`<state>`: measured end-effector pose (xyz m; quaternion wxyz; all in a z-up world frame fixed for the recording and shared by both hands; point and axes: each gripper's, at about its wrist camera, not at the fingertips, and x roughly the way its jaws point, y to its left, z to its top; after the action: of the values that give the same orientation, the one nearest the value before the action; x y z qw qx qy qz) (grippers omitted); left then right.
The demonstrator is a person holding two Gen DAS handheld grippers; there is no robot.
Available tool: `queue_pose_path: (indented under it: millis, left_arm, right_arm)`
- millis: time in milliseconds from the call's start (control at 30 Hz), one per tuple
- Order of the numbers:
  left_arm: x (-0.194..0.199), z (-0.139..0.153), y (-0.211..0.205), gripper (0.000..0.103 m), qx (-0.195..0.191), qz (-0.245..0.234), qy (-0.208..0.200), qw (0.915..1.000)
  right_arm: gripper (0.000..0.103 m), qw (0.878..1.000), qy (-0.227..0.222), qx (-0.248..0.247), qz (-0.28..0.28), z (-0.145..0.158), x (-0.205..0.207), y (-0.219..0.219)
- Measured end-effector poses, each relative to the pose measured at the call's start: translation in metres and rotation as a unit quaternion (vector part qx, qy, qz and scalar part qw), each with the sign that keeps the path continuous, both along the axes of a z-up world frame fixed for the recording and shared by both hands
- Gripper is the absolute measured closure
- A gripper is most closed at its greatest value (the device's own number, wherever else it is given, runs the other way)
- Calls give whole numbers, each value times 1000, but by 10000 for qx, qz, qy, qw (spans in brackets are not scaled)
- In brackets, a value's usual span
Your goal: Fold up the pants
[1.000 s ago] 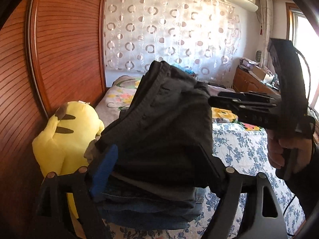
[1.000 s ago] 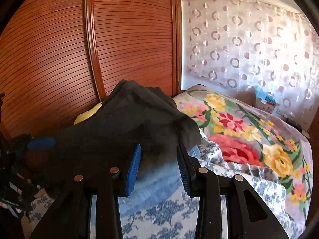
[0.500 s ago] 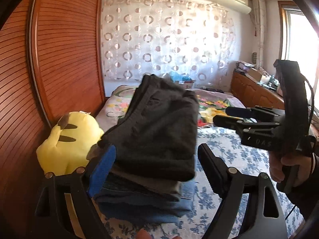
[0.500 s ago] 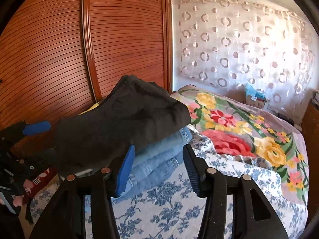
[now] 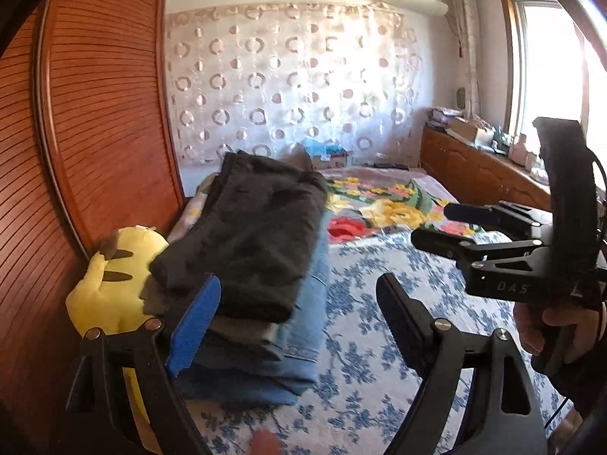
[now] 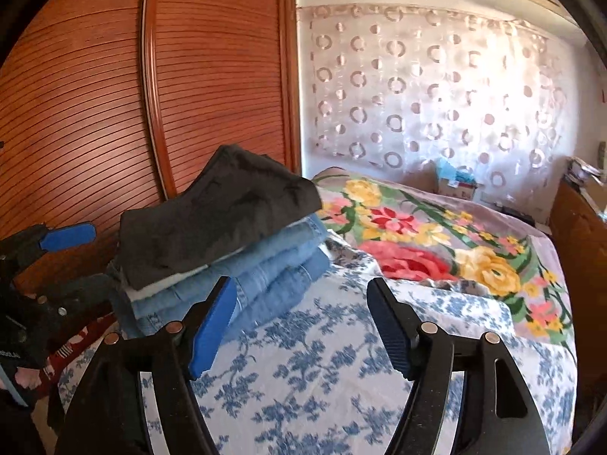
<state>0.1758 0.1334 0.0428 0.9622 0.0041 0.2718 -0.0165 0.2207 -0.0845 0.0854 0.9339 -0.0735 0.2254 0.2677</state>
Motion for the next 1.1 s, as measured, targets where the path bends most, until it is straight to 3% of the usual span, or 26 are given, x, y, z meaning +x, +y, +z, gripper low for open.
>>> queue_pose_path:
  millis: [200, 600, 1100]
  left_arm:
    - [-7, -11, -25, 18, -193, -236, 76, 9995]
    - [-34, -27, -79, 18, -215, -614, 173, 9977]
    - [-96, -16, -116, 18, -110, -789, 58, 9968]
  right_arm:
    - [28, 9993, -2, 27, -368, -4, -33, -15]
    - [28, 9948, 34, 30, -1018, -19, -101, -48]
    - [28, 9883, -93, 243, -1506, -9, -184, -72]
